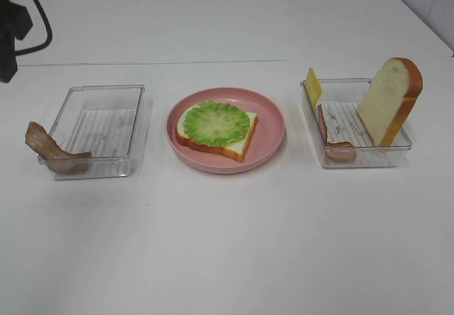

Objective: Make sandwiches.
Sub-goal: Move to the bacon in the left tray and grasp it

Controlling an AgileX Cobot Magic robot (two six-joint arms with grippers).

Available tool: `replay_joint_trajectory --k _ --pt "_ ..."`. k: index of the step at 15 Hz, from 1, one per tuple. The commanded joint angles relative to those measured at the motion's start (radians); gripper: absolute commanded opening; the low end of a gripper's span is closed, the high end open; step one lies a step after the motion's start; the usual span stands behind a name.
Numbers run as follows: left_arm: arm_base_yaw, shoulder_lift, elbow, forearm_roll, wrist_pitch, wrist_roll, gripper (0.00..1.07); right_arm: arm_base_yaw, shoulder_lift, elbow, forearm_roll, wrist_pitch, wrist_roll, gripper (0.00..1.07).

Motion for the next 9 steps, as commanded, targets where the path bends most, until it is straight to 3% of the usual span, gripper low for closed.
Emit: replay_joint_trajectory --k 1,5,6,9 --pt "0.015 0.032 0.023 -0.002 -0.019 -0.027 0.7 -0.004 -0.013 0.005 -0.003 -0.011 -0.005 0.8" --pt "0.111 0.081 0.023 -0.075 -0.096 -0.023 0.7 -0.004 -0.013 0.005 -0.003 -0.011 -0.005 0.8" --pt "0.155 0.126 0.023 -0.112 -0.149 0.004 0.7 -0.004 -0.013 0.005 -0.003 -0.011 -0.005 0.8" --pt "0.19 0.208 0.023 -0.125 -0.204 0.015 0.7 -0.004 -0.013 0.005 -0.003 -0.011 -0.005 0.8"
